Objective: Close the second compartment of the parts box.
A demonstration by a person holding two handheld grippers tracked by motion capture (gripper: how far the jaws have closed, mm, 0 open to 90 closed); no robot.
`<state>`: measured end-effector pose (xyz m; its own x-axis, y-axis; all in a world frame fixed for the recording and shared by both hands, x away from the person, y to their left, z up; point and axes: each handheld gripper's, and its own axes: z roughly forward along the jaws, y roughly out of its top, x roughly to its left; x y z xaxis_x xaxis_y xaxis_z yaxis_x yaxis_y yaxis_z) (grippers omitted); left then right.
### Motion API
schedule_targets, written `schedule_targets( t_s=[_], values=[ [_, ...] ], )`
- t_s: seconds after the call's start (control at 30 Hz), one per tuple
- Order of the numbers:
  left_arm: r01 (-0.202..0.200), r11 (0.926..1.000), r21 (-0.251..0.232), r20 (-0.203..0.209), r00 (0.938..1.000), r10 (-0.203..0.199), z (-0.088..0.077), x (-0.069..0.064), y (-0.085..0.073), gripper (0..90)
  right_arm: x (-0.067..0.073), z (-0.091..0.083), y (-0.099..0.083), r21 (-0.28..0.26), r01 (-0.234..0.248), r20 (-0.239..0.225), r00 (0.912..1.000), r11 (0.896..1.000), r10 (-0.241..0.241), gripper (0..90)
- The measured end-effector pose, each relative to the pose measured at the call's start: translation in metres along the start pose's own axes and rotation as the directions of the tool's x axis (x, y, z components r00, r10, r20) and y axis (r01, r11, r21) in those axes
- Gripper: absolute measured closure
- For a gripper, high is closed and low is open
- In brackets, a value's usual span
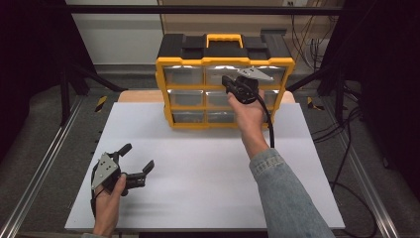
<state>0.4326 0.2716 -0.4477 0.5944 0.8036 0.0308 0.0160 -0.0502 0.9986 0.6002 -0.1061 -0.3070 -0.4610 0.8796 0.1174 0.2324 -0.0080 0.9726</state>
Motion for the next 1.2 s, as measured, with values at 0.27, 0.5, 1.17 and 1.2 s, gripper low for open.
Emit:
schedule_targets(
  t_s=[0.27,0.5,1.17,1.2],
  values=[
    [-0.001,1.0,0.0,-0.001,1.0,0.001,-0.0001,0.0001,0.0001,1.1,0.0001,0.0008,-0.0004,-0.003,-0.003,0.002,1.0,1.0,0.003,90.0],
    [-0.002,1.0,0.001,-0.002,1.0,0.002,-0.0002,0.0002,0.0001,1.2,0.0,0.0015,-0.0007,-0.005,-0.006,0.005,1.0,1.0,0.006,90.0],
    [0.0,1.0,0.001,-0.001,1.0,0.0,-0.0001,0.0005,0.0001,1.2,-0.0007,0.0049,-0.0019,-0.012,-0.017,0.014,0.9998,1.0,0.017,90.0],
    [0.0,1.0,0.001,-0.001,1.0,0.0,0.0,0.0003,0.0,1.2,-0.0007,0.0049,-0.0019,-0.012,-0.016,0.015,0.9998,1.0,0.016,90.0]
  ],
)
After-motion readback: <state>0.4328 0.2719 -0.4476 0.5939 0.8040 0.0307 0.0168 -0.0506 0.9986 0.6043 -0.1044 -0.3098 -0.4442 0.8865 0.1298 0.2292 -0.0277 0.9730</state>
